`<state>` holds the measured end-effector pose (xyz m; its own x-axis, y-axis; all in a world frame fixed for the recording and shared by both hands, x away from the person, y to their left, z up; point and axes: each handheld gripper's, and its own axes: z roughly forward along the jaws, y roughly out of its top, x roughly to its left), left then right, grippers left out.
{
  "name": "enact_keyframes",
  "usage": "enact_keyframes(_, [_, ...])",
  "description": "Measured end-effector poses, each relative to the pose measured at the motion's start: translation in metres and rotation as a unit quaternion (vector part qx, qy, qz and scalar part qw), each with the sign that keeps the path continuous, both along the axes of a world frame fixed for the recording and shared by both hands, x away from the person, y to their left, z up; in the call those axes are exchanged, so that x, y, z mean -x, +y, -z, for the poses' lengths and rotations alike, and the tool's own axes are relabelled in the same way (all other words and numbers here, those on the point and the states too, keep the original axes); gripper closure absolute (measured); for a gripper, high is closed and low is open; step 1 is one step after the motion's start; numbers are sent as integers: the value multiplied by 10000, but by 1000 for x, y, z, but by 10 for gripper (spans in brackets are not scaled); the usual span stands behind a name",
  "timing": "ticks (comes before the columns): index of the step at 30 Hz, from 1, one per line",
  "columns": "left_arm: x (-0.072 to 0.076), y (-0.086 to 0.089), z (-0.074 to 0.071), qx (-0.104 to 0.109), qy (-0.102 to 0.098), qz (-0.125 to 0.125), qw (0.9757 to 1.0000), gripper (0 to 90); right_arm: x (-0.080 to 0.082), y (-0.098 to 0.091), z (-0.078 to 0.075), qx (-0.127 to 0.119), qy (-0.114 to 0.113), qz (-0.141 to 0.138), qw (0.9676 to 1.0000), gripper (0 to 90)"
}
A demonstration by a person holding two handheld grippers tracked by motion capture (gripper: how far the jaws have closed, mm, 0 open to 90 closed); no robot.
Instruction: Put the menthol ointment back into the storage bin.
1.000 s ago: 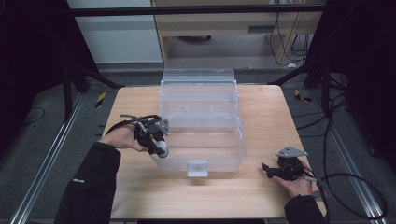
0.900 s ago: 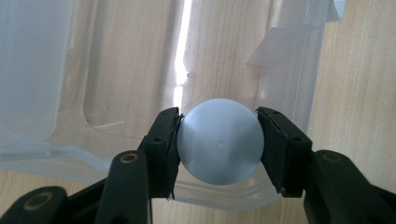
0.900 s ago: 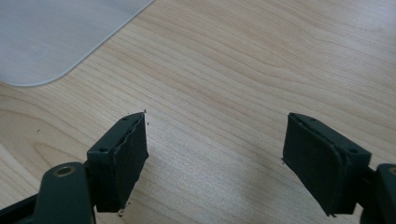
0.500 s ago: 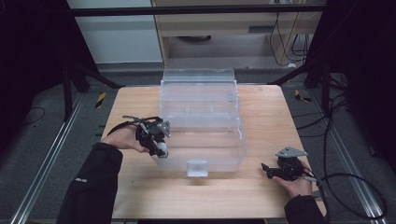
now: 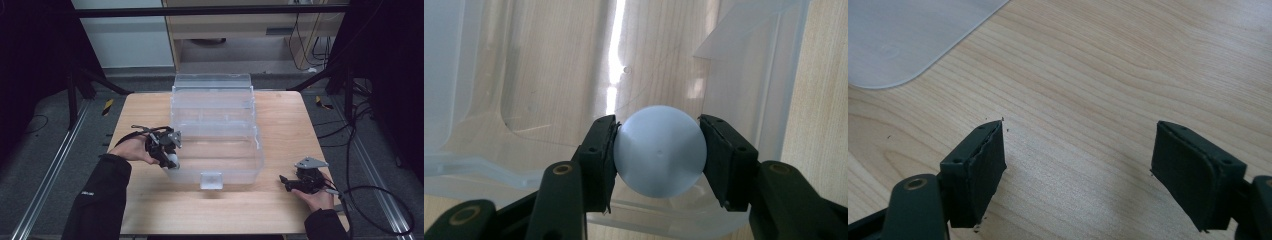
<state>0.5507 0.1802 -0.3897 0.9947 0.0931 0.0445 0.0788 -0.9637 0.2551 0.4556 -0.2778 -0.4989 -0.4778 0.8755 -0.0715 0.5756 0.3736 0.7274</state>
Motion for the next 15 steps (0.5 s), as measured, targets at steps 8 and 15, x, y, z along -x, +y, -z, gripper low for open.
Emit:
enact_keyframes(8, [-1, 3, 4, 2, 58, -45, 10000, 504, 0, 0, 1, 21, 0, -5, 10000, 213])
enact_keyframes(15, [-1, 2, 8, -76, 78, -33, 9999, 504, 0, 0, 1, 24, 5, -5, 10000, 211])
